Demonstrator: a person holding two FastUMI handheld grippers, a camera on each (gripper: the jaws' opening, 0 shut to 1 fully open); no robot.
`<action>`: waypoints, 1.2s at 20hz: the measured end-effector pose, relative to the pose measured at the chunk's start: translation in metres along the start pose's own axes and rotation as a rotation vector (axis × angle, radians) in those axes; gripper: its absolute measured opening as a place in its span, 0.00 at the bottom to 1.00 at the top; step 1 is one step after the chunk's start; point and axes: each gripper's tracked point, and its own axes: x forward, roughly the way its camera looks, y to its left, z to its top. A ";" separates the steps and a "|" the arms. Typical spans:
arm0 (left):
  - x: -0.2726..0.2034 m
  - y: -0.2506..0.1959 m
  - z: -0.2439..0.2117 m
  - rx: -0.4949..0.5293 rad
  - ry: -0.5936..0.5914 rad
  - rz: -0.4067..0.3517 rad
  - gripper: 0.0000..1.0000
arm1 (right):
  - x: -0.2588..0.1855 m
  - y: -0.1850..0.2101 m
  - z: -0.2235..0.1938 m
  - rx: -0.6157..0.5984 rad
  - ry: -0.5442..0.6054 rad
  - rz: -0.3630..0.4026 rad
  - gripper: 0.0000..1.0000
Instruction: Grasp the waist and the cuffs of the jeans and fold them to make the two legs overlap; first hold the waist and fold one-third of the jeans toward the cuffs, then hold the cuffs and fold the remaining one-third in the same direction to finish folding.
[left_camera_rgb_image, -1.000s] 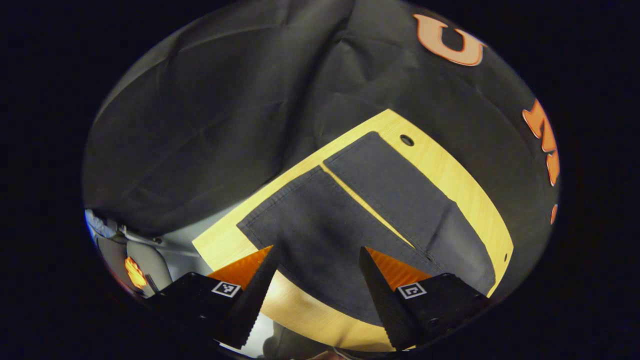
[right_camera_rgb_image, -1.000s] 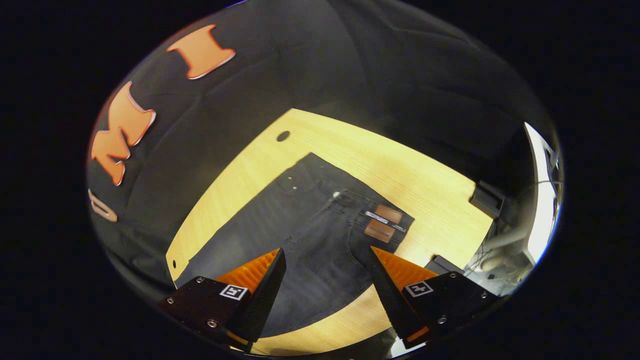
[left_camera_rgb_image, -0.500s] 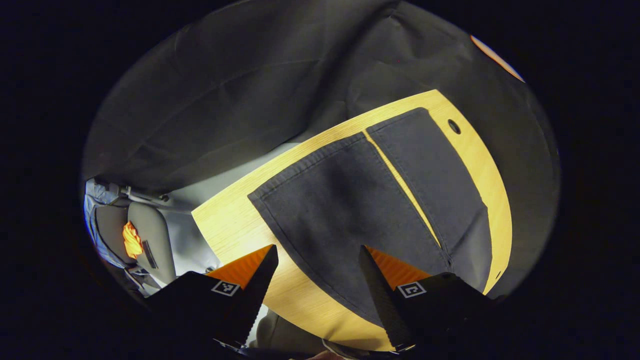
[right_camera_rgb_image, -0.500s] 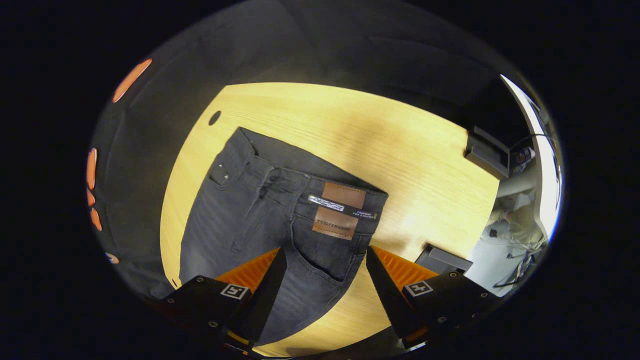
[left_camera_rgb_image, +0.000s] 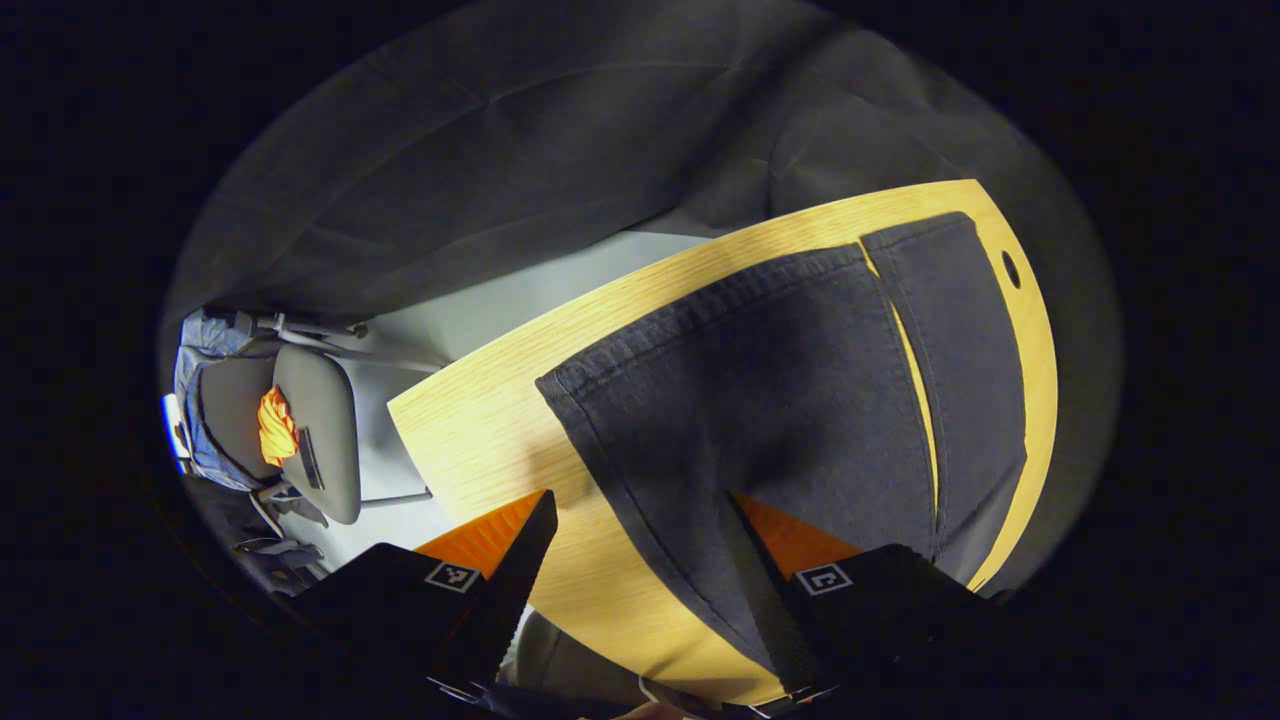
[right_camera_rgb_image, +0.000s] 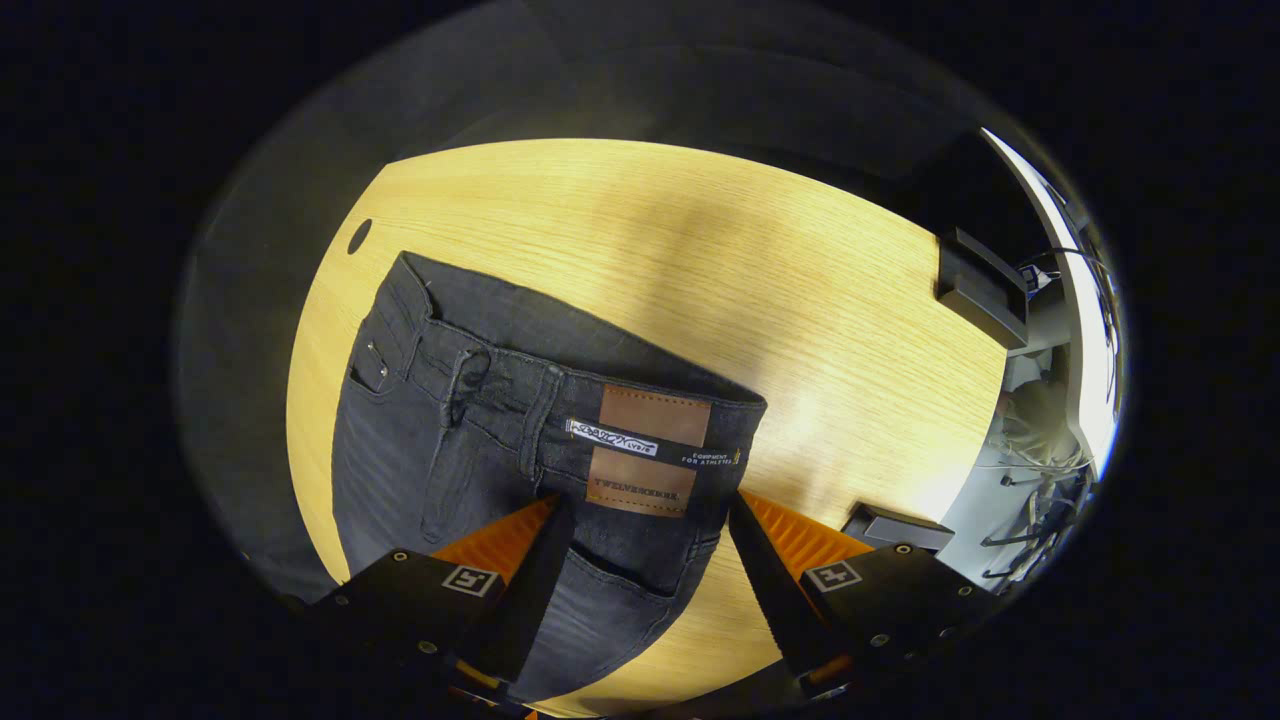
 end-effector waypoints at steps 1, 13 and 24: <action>0.004 0.002 -0.002 -0.009 0.011 0.010 0.98 | 0.000 -0.001 0.001 -0.006 0.001 -0.015 0.95; 0.002 -0.030 0.019 0.130 -0.147 -0.200 0.01 | -0.001 0.008 -0.005 0.024 -0.009 0.085 0.16; -0.071 -0.089 0.049 0.242 -0.219 -0.515 0.01 | -0.080 0.042 -0.010 0.219 -0.138 0.393 0.09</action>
